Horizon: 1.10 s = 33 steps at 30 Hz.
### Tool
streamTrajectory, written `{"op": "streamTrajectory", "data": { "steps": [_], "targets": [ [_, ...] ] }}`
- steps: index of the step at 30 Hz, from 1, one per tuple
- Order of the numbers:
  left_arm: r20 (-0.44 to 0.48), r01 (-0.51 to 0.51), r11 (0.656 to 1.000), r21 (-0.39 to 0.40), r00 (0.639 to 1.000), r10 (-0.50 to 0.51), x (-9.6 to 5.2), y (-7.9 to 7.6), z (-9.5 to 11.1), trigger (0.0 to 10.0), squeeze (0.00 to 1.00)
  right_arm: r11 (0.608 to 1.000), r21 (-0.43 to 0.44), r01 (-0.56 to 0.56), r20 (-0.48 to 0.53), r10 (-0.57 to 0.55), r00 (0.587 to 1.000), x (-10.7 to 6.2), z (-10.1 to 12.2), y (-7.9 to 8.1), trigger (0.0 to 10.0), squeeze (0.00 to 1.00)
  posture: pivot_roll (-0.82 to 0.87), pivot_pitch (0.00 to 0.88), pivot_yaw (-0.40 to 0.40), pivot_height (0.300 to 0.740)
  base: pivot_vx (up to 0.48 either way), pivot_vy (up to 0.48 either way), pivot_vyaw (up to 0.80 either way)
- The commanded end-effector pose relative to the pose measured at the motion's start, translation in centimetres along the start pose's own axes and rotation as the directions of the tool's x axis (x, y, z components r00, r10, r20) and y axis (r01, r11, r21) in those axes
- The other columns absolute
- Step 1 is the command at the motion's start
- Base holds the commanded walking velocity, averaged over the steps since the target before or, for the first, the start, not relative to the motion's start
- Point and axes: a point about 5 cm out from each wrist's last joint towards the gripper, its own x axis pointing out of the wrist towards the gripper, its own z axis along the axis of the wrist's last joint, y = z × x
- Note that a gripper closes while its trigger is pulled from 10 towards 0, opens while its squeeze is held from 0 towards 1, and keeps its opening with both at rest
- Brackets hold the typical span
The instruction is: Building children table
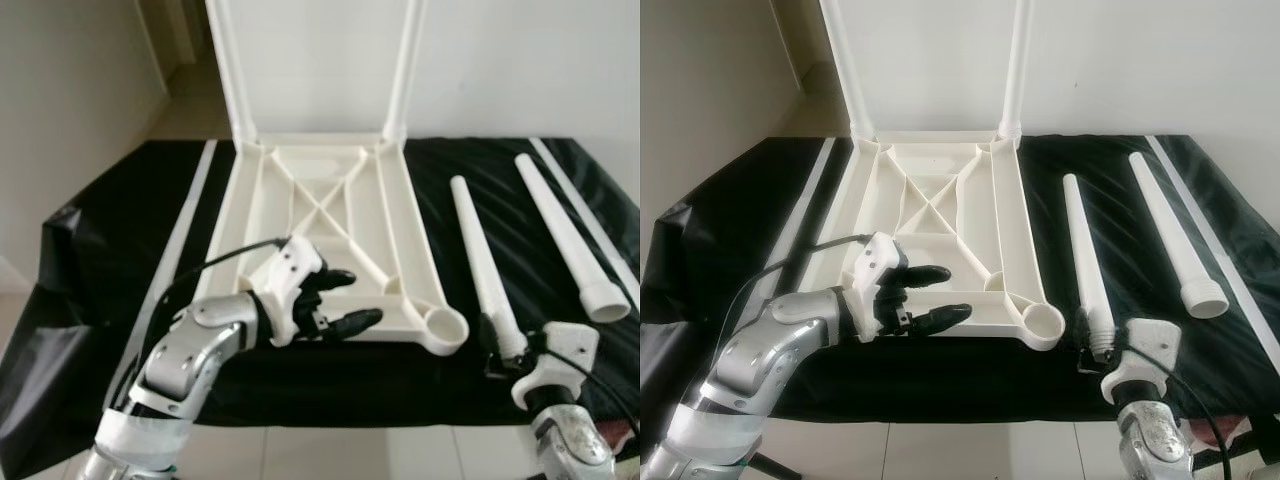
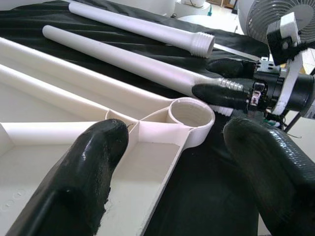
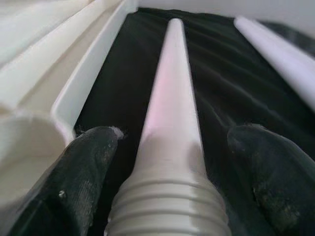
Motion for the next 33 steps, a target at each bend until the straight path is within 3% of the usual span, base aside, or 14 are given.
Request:
{"op": "streamTrajectory", "data": {
  "steps": [1, 2, 3, 5, 6, 9, 13, 16, 21, 28, 29, 30, 31, 33],
  "targets": [
    [-0.001, 0.005, 1.000, -0.009, 1.000, -0.005, -0.1, 0.0, 0.1, 10.0, 0.00, 1.000, -0.031, -0.004, -0.008, 0.004, 1.000, -0.2, -0.2, 0.1, 10.0, 0.00, -0.04, 0.026, 0.032, 0.740, 0.000, 0.000, 0.00],
    [-0.002, 0.005, 1.000, -0.009, 1.000, -0.005, -0.1, 0.0, 0.1, 10.0, 0.00, 0.998, -0.060, -0.012, -0.014, 0.011, 1.000, -0.3, -0.4, 0.1, 10.0, 0.00, -0.04, 0.026, 0.032, 0.740, 0.000, 0.000, 0.00],
    [-0.002, 0.005, 1.000, -0.008, 1.000, -0.005, -0.2, 0.0, 0.1, 10.0, 0.00, 0.996, -0.087, -0.019, -0.026, 0.017, 1.000, -0.3, -0.7, 0.2, 8.4, 0.00, -0.04, 0.028, 0.032, 0.740, 0.000, 0.000, 0.00],
    [-0.002, 0.004, 1.000, -0.008, 1.000, -0.004, -0.2, 0.0, 0.1, 10.0, 0.00, 0.994, -0.105, -0.024, -0.034, 0.021, 0.999, -0.4, -0.8, 0.2, 8.4, 0.00, -0.04, 0.028, 0.032, 0.740, 0.000, 0.000, 0.00],
    [-0.002, 0.004, 1.000, -0.008, 1.000, -0.004, -0.2, 0.0, 0.1, 10.0, 0.00, 0.993, -0.118, -0.028, -0.045, 0.023, 0.999, -0.5, -1.1, 0.2, 5.0, 0.00, -0.04, 0.027, 0.033, 0.740, 0.000, 0.000, 0.00],
    [-0.003, 0.005, 1.000, -0.008, 1.000, -0.005, -0.2, 0.0, 0.1, 10.0, 0.00, 0.991, -0.132, -0.027, -0.065, 0.019, 0.998, -0.6, -1.6, 0.2, 4.3, 0.00, -0.04, 0.027, 0.033, 0.740, 0.000, 0.000, 0.00],
    [-0.002, 0.005, 1.000, -0.008, 1.000, -0.005, -0.2, 0.0, 0.1, 10.0, 0.00, 0.988, -0.154, -0.024, -0.085, 0.011, 0.996, -0.8, -2.1, 0.2, 0.9, 0.00, -0.04, 0.029, 0.033, 0.740, 0.000, 0.000, 0.00],
    [-0.003, 0.005, 1.000, -0.008, 1.000, -0.005, -0.2, 0.0, 0.1, 10.0, 0.00, 0.989, -0.149, -0.020, -0.081, 0.008, 0.997, -0.8, -2.1, 0.3, 0.0, 0.00, -0.04, 0.030, 0.034, 0.740, 0.000, 0.000, 0.00],
    [-0.002, 0.007, 1.000, -0.009, 1.000, -0.007, -0.2, 0.0, 0.1, 10.0, 0.00, 0.967, 0.246, 0.059, -0.012, -0.058, 0.998, -0.6, -0.7, 0.6, 0.0, 0.00, -0.04, 0.029, 0.036, 0.740, 0.000, 0.000, 0.00],
    [0.000, 0.006, 1.000, -0.008, 1.000, -0.006, -0.2, 0.0, 0.1, 10.0, 0.00, 0.888, 0.451, 0.090, -0.023, -0.089, 0.996, -0.6, -0.7, 0.8, 0.0, 0.00, -0.03, 0.031, 0.033, 0.740, 0.000, 0.000, 0.00],
    [0.001, 0.006, 1.000, -0.009, 1.000, -0.006, -0.1, 0.0, 0.1, 10.0, 0.00, 0.875, 0.472, 0.104, -0.036, -0.099, 0.994, -0.6, -0.9, 0.8, 2.6, 0.00, -0.03, 0.031, 0.031, 0.740, 0.000, 0.000, 0.00],
    [0.001, 0.006, 1.000, -0.009, 1.000, -0.006, -0.1, 0.0, 0.1, 10.0, 0.00, 0.875, 0.472, 0.104, -0.036, -0.099, 0.994, -0.6, -0.9, 0.8, 2.6, 0.00, -0.03, 0.031, 0.031, 0.740, 0.000, 0.000, 0.00],
    [0.001, 0.007, 1.000, -0.010, 1.000, -0.007, -0.1, 0.0, 0.1, 10.0, 0.00, 0.864, 0.490, 0.117, -0.059, -0.101, 0.993, -0.6, -1.3, 0.9, 10.0, 0.00, -0.03, 0.030, 0.033, 0.740, 0.000, 0.000, 0.00],
    [0.001, 0.007, 1.000, -0.010, 1.000, -0.007, -0.1, 0.0, 0.1, 10.0, 0.00, 0.864, 0.490, 0.117, -0.059, -0.101, 0.993, -0.6, -1.3, 0.9, 10.0, 0.00, -0.03, 0.030, 0.033, 0.740, 0.000, 0.000, 0.00]
  ]
}}
